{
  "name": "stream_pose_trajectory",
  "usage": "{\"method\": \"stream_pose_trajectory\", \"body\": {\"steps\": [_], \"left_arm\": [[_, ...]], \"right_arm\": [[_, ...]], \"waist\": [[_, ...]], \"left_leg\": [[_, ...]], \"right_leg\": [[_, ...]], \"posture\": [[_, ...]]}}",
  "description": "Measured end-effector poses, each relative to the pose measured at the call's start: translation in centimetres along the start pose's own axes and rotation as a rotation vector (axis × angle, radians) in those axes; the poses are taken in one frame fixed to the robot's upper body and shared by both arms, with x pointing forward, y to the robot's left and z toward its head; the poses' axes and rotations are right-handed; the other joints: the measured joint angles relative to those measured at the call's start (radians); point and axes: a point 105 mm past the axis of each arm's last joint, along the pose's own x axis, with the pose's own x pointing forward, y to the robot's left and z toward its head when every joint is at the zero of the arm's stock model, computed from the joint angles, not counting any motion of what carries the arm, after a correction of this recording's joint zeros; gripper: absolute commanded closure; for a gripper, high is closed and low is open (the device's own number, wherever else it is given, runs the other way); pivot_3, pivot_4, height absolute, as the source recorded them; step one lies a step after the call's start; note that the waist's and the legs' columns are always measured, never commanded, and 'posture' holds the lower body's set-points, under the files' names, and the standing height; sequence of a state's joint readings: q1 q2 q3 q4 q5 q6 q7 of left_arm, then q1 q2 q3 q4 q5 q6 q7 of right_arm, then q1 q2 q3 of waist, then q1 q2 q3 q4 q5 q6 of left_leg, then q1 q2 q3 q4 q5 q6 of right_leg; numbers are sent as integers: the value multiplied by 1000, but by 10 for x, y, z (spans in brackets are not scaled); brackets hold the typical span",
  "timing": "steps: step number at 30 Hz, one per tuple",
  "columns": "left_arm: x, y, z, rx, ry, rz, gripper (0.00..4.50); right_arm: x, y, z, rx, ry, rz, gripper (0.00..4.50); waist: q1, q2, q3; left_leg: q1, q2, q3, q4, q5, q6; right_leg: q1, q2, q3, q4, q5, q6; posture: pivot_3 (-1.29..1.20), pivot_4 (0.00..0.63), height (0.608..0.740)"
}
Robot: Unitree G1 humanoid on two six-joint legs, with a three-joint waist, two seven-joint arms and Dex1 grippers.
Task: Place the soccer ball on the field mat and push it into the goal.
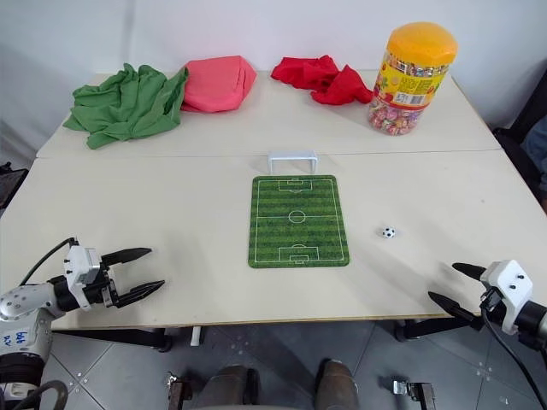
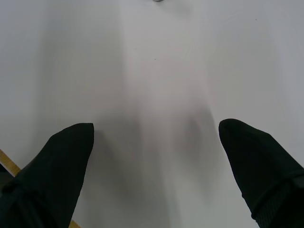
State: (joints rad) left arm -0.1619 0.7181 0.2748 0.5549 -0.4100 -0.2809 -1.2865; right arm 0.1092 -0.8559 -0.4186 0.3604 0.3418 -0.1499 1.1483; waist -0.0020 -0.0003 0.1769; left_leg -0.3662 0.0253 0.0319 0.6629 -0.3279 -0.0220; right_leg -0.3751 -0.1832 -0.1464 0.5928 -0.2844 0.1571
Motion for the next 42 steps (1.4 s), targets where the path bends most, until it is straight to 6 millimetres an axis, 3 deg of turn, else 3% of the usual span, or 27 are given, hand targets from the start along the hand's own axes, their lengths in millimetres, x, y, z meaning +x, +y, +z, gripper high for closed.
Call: {"method": "stream_pose_trajectory", "body": {"steps": [12,21,28,31,36,40,42], "left_arm": [[4,-2,5,-70,12,9,0],[30,-9,44,81,-220,-107,0],[44,-24,63,121,-378,-228,0],[45,-32,66,131,-393,-262,0],[38,-45,56,104,-382,-293,0],[35,-50,53,97,-371,-281,0],[35,-51,54,100,-372,-278,0]], "right_arm": [[4,-6,5,60,31,-38,39],[25,-6,74,22,-49,-28,39],[65,-10,97,-23,-47,57,39],[76,-15,95,-24,-17,73,39],[103,-15,89,-18,22,139,39],[111,-12,78,-33,56,187,39],[112,-12,79,-51,59,191,398]], "waist": [[0,0,0],[3,0,0],[0,0,0],[0,0,0],[-3,0,0],[2,0,0],[0,0,0]], "left_leg": [[1,1,3,1,0,0],[0,2,4,2,-1,0],[0,2,5,3,-1,0],[-1,2,5,3,-1,0],[-1,3,6,3,-2,1],[-2,3,5,3,-2,1],[-2,3,5,4,-2,1]], "right_leg": [[0,0,3,0,0,-1],[-2,2,4,0,1,-2],[-2,2,5,0,1,-2],[-3,3,5,0,1,-1],[-3,3,5,-1,1,-1],[-3,3,5,-1,1,-1],[-3,3,5,-1,1,-1]], "posture": [[0,150,740],[0,150,740],[0,150,740],[0,150,740],[0,150,740],[0,150,740],[0,150,740]]}}
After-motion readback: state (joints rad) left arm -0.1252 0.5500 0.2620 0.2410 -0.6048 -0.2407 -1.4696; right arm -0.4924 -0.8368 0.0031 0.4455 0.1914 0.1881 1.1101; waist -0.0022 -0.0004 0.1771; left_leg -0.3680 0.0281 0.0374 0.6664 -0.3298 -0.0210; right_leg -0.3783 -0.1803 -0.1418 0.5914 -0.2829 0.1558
